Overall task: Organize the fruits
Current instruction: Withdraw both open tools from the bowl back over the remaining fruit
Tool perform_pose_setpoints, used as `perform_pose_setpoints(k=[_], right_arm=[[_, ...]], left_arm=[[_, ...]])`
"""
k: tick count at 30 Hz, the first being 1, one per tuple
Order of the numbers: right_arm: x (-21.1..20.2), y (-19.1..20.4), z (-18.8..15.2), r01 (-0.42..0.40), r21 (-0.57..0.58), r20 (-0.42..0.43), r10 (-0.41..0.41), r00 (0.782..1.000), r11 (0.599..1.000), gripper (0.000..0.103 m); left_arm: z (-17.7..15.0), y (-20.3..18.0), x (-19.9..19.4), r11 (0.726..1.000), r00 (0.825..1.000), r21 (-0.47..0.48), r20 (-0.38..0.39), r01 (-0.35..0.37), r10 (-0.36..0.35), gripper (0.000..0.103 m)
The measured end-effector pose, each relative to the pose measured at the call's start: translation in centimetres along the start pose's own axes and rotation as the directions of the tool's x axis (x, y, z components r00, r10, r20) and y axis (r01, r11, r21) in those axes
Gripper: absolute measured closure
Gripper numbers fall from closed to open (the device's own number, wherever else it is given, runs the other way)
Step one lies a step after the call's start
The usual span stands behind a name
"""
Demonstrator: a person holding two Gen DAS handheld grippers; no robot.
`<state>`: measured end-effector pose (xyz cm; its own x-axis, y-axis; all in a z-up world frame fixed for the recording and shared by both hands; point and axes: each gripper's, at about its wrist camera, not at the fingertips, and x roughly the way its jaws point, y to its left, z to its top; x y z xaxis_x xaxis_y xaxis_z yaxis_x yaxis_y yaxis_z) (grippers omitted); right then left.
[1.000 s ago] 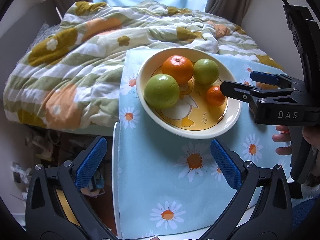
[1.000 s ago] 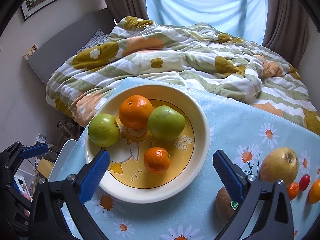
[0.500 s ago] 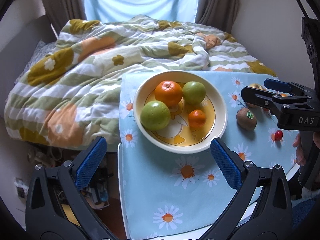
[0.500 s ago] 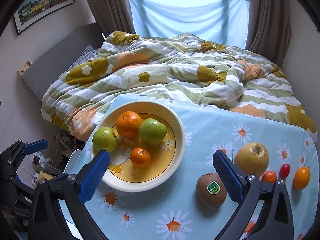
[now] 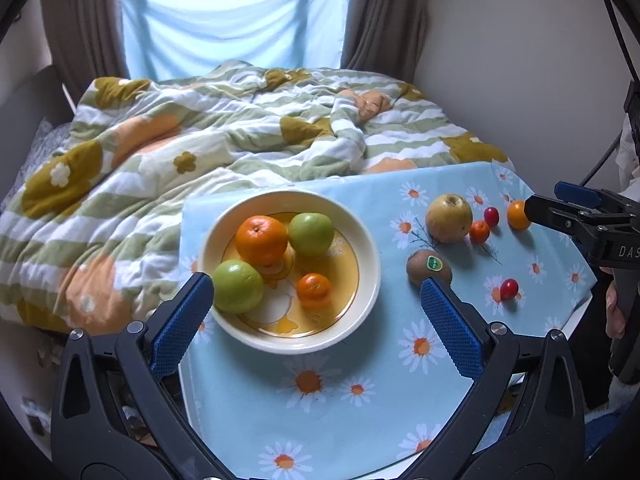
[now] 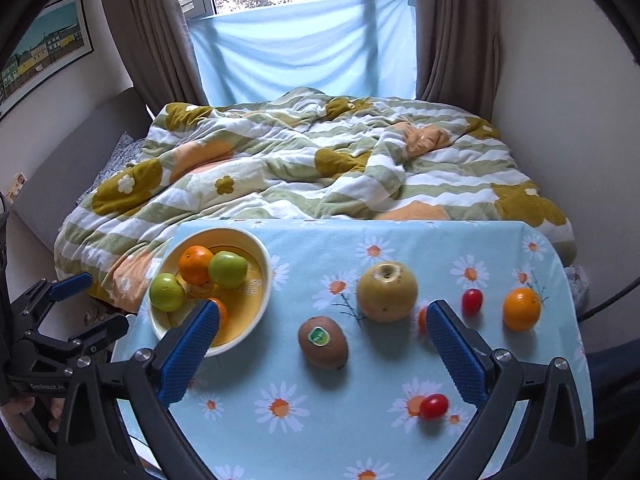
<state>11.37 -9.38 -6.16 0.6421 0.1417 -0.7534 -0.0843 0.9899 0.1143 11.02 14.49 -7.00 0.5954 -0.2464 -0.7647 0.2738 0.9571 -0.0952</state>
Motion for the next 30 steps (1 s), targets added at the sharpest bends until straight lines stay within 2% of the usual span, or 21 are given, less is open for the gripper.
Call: perform_pose_setpoints(k=[4,9,16,25,30], right_arm=[[-0.1,-3.1,-0.4,-0.003,-0.008,-0.006,0.003,1.0,1.0,0.0],[0.9,-6.6,-1.1,-0.039,-0.06,-0.037,0.036,0.999,0.997,0.0],[3.1,-10.5,-2.5,-0.131,-0.139,-0.079,0.121,0.99,0.982,0.0],[6.7,-12.6,-3.8,-0.185,-0.285,-0.112,0.159,0.981,0.941,0.001],[8.7,-12.9,-4.5,-0.227,-0.332,-0.139,0.19,0.972,0.916,0.006]], left_arm=[[0.3,-2.8,0.8,1.0,1.0,-0.009,-0.005,-0.01,0.009,0.0],[0.4,-6.5,2.6,0.997,0.999,-0.065,-0.03,-0.042,0.04,0.0],[-0.1,-10.7,5.5,0.988,0.996,-0.129,-0.042,-0.084,0.079,0.0],[-1.0,-14.2,10.3,0.977,0.991,-0.175,-0.089,-0.118,0.104,0.0],[-1.8,-15.1,13.0,0.974,0.986,-0.187,-0.129,-0.126,0.103,0.0]])
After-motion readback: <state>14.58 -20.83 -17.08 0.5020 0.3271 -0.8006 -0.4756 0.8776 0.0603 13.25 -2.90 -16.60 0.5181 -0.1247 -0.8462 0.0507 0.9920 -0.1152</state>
